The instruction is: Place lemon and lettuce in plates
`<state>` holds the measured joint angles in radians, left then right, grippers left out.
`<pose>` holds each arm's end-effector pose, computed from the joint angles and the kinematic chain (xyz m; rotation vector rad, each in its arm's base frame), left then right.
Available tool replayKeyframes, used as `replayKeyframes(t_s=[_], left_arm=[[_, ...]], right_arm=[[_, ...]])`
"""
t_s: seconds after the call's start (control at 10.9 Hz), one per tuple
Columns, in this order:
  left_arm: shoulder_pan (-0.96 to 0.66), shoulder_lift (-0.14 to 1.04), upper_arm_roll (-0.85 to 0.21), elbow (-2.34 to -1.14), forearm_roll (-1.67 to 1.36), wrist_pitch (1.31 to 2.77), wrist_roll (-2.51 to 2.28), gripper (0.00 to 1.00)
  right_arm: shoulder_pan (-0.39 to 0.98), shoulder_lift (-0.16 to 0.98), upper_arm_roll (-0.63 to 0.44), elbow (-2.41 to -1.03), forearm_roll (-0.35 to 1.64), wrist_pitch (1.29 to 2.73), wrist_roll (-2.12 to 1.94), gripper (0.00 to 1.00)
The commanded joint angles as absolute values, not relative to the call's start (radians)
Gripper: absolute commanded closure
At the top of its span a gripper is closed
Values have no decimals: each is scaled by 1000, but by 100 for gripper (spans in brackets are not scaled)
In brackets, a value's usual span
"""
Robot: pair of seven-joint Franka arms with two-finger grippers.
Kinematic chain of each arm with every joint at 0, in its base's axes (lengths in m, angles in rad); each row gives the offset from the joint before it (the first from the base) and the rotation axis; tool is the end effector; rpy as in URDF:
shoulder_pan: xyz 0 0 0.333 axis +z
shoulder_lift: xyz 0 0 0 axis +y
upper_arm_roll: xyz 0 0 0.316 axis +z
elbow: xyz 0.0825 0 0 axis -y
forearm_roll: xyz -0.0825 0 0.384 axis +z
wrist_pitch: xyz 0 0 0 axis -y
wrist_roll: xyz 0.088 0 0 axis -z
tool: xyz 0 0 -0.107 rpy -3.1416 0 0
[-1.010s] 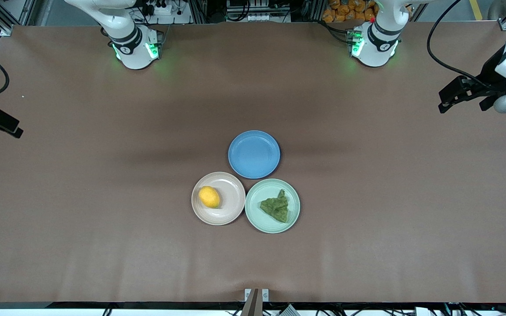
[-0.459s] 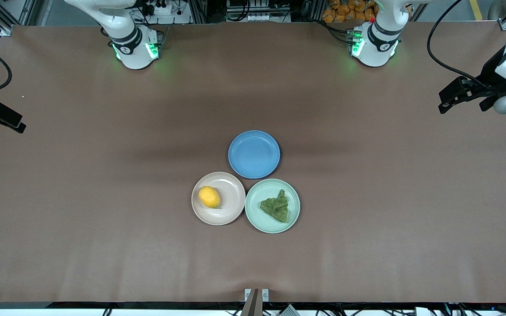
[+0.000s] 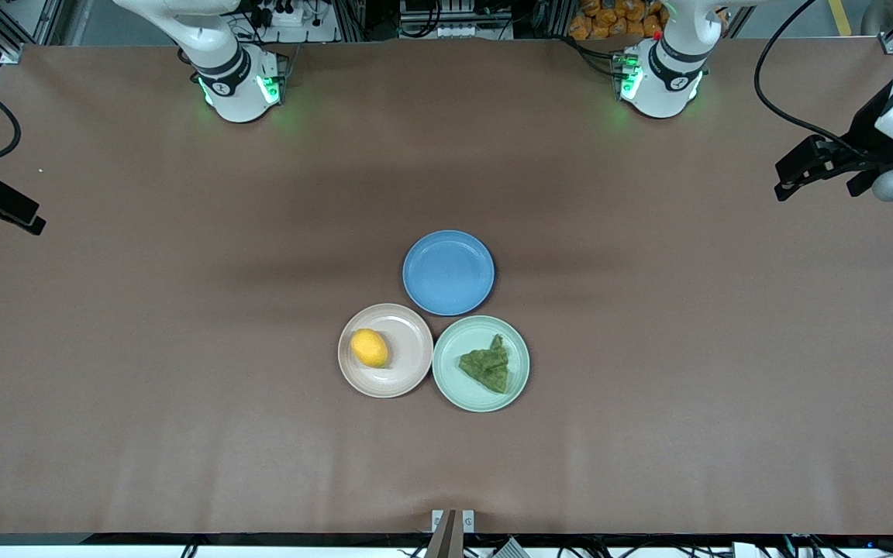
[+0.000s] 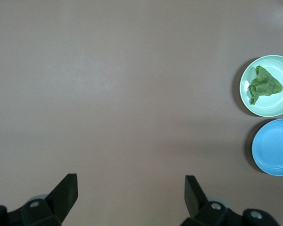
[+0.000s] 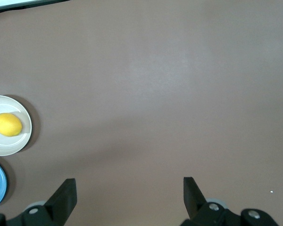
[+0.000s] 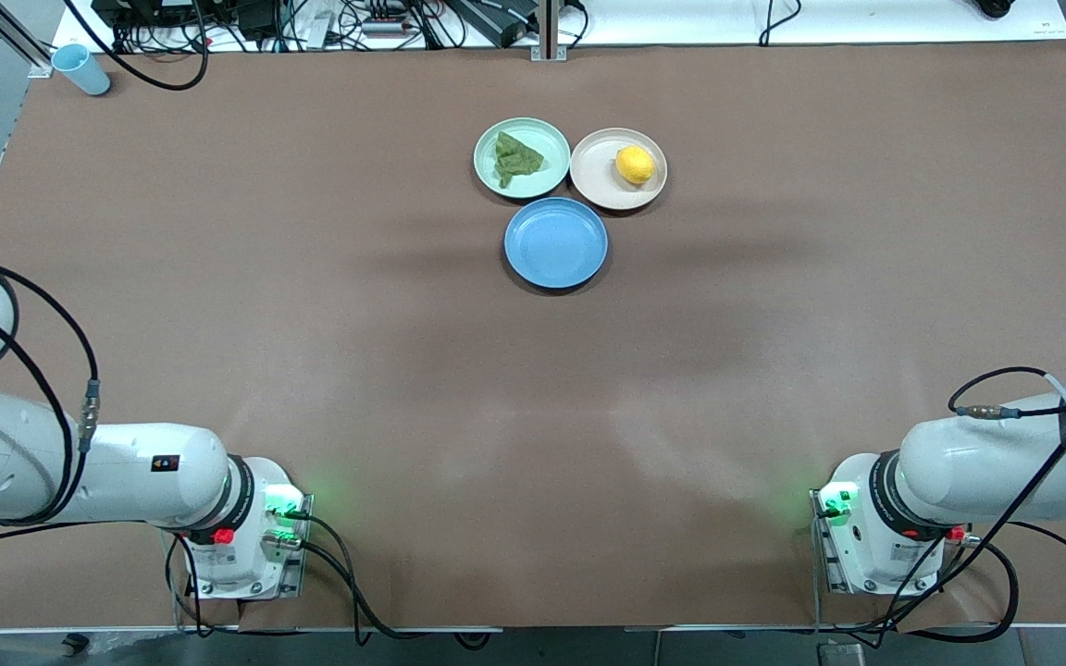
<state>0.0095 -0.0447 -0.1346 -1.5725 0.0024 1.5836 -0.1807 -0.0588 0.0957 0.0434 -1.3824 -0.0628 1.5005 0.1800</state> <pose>0.5379 -0.0692 0.6492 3.1390 0.0873 0.0880 0.5772 -0.0174 0.6526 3.0694 -0.3091 0.0420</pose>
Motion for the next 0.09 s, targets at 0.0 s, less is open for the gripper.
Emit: replayKeyframes(t_s=[0.0], left_arm=[[15,-40,-137,-1552,-5,1562,-153,0]], right_arm=[[-64,86,44,-1384,-58,1489,181,0]])
